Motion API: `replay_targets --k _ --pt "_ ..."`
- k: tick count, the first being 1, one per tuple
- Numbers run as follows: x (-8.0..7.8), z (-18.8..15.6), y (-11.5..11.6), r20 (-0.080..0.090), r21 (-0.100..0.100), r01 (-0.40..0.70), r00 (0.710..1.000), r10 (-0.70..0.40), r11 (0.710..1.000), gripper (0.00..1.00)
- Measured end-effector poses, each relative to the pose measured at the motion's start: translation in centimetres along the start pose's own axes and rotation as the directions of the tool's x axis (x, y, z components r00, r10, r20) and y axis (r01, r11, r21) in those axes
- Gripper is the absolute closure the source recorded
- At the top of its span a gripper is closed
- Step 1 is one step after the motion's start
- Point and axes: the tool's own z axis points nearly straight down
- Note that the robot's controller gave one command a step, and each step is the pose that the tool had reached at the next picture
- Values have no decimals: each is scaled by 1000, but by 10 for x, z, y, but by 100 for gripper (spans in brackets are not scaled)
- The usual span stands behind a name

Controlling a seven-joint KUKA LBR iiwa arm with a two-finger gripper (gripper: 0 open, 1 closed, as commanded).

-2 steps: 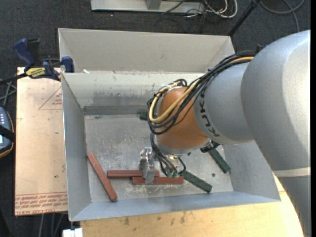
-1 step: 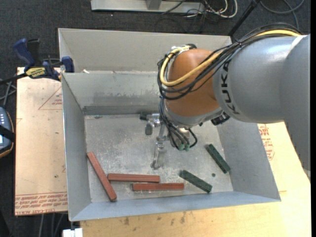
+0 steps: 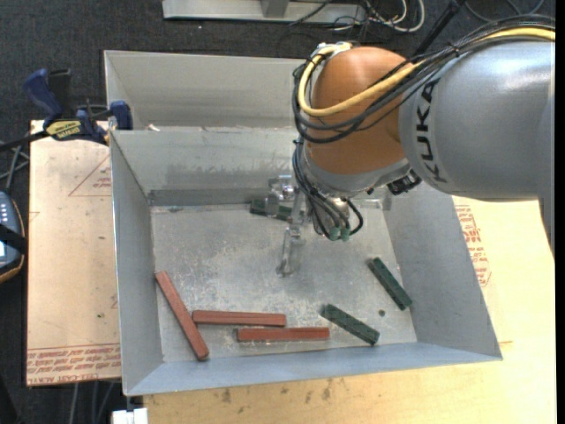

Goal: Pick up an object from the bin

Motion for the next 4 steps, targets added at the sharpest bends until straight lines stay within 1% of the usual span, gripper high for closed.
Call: replay_targets --k 1,2,3,4 --pt "19 32 5 -3 0 65 998 -65 998 0" --pt "23 104 20 -7 -1 153 988 -153 988 0" --pt "56 126 8 -13 -1 127 992 -127 992 0" --pt "86 142 27 -10 -1 142 990 -142 990 100"
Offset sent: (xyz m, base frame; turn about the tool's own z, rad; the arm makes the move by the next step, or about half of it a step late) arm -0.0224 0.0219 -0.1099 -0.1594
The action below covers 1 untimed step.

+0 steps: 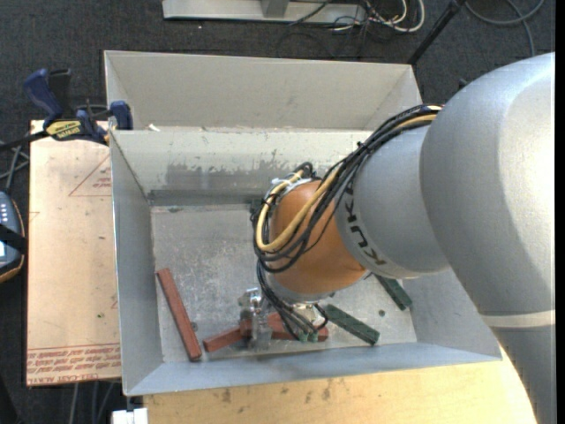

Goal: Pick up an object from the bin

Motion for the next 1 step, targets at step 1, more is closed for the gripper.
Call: replay_targets --k 1 --pt "0 0 0 0 0 0 1000 0 1000 100"
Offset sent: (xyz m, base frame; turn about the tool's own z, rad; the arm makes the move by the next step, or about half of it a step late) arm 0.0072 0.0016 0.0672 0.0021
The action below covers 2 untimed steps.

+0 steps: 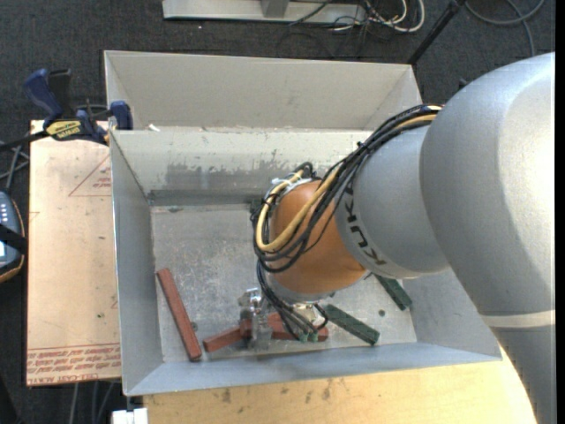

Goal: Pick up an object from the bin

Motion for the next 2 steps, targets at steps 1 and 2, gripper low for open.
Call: replay_targets --k 1,2 --pt "-4 -47 1 -7 1 -2 1000 2 1000 100" --pt "-29 -84 33 1 1 3 1000 -3 1000 100"
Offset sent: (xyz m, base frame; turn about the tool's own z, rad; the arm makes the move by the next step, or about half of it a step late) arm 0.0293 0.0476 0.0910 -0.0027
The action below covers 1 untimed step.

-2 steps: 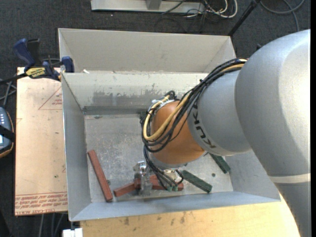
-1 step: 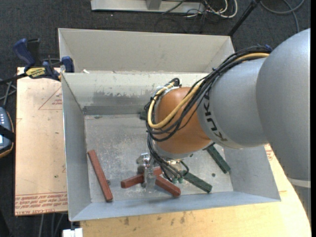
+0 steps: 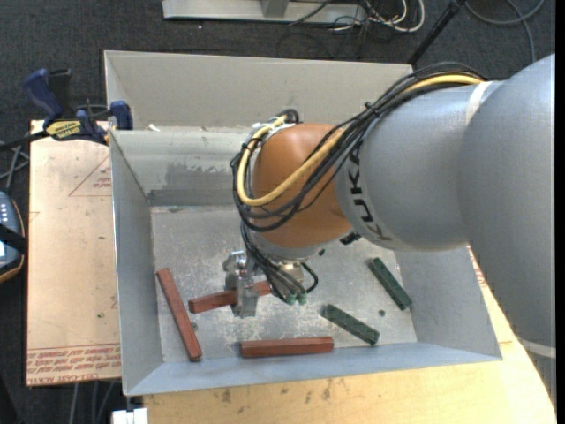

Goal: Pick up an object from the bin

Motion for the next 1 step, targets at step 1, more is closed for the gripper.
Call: replay_targets --k 1 --pt "10 -33 8 -2 0 49 999 -49 999 100"
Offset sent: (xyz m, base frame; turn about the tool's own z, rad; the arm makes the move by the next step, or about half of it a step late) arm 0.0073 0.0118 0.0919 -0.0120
